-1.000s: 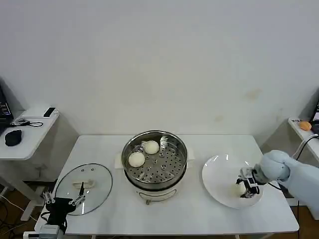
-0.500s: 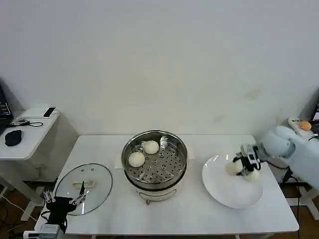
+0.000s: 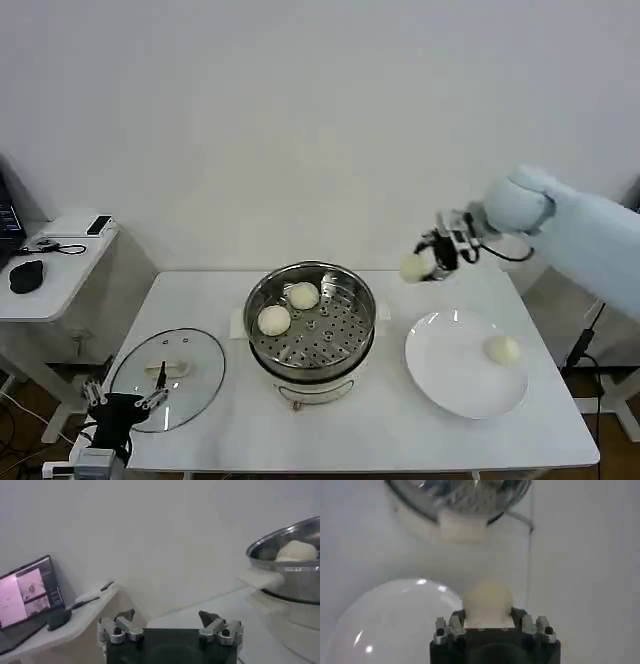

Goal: Take steamed baozi put them in steamer then cover it.

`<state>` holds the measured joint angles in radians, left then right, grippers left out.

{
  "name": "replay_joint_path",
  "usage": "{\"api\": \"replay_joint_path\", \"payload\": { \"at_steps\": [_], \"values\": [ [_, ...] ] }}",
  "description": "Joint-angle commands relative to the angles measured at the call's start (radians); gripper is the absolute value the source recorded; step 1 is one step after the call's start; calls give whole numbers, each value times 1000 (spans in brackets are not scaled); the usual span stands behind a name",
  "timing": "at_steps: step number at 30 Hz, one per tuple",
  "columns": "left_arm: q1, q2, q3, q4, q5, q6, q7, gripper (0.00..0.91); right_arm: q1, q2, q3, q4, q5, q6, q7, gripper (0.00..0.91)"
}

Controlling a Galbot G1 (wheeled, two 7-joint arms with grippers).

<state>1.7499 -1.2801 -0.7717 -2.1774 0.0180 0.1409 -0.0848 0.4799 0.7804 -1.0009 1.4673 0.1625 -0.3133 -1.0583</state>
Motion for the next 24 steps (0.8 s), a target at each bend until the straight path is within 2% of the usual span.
{"api": "replay_joint_path", "payload": {
  "at_steps": [1, 6, 11, 24],
  "values": [
    [3, -1, -10, -10, -2, 1, 0, 907, 115, 257, -85, -23, 65, 21, 2, 635],
    [4, -11, -24, -9, -3, 2, 0, 907, 50, 358, -105, -3, 51, 32, -1, 635],
    [9, -18, -36, -2, -7, 0, -1, 907, 0, 416, -143, -6, 12, 60, -12, 635],
    [22, -27, -59, -1, -21, -2, -3, 907, -27, 412, -194, 19, -91, 172, -69, 635]
  ]
}}
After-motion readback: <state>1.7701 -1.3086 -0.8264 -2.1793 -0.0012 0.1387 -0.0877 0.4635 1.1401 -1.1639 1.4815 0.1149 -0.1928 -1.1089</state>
